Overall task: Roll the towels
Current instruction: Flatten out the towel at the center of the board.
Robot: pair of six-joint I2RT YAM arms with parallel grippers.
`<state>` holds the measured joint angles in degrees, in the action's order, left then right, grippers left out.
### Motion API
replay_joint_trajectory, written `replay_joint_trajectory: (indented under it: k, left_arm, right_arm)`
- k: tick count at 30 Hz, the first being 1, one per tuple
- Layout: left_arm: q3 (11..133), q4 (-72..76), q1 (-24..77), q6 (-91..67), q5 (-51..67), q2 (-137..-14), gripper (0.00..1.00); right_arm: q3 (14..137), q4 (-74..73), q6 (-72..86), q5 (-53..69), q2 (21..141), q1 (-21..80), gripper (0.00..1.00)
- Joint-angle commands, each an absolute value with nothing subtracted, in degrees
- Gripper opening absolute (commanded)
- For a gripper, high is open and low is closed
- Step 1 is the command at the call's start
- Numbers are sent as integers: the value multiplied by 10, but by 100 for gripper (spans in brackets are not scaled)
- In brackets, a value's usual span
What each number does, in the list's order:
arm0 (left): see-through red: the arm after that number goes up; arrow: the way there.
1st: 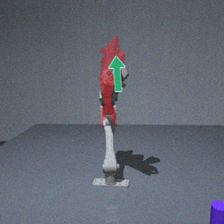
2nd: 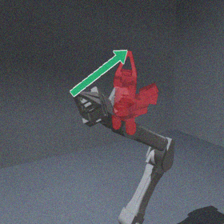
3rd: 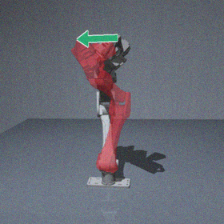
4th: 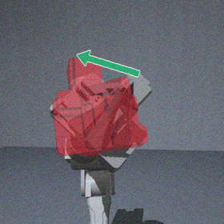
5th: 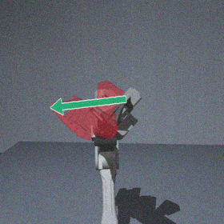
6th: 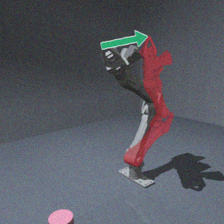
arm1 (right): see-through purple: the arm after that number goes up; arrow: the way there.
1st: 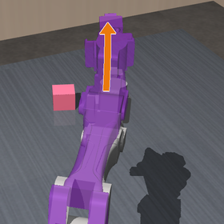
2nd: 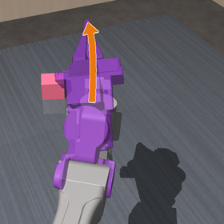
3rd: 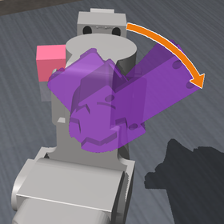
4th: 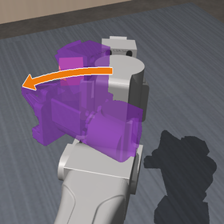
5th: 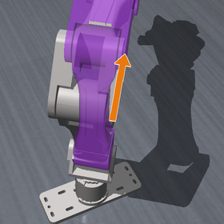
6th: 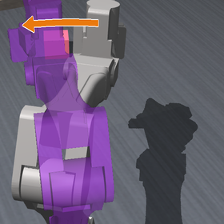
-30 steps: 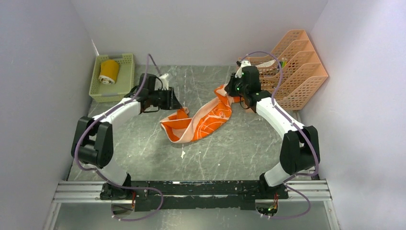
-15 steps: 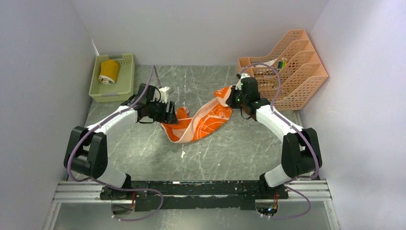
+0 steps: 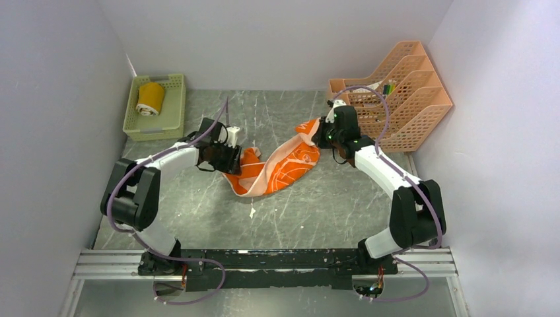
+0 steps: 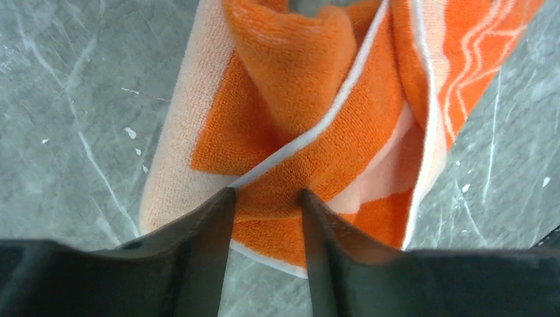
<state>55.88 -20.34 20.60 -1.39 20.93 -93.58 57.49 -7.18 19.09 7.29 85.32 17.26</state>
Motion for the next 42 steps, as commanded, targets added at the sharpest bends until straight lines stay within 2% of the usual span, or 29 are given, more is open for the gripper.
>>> replay_joint_trajectory:
  k: [1,2,3,4,10,17,25,28,33,34,37,39,42]
  left_arm:
    - [586,-212,213,1,193,-958,36]
    - [588,-213,213,0,198,-962,20]
    - [589,-212,213,-4,200,-964,9]
    - [589,-209,213,-8,205,-963,7]
    - [633,-214,191,-29,160,-926,7]
    - [743,-175,44,-89,158,-863,7]
    - [1033,-278,22,-61,134,-936,7]
    - [1041,-278,22,-65,128,-903,7]
    - [863,-230,23,-81,128,-795,7]
    - [816,-225,23,-81,129,-783,7]
    - [709,-240,23,-76,157,-785,7]
    - [665,-244,24,-75,172,-789,7]
    - [625,-219,25,-76,168,-782,7]
  right_arm:
    - [561,-68,184,73,832,170,0]
    - [559,-67,183,73,832,170,0]
    - [558,-67,182,72,831,170,0]
    - [557,-67,181,72,831,170,0]
    - [569,-69,173,59,825,170,0]
    - [623,-12,226,103,810,171,0]
    - [825,17,201,202,854,175,0]
    - [753,73,200,196,783,176,0]
    - [490,123,211,93,598,175,0]
    - [440,113,226,59,565,175,4]
    - [329,43,268,-24,473,174,61]
    - [305,13,273,-63,432,173,73]
    - [307,51,252,-92,410,173,80]
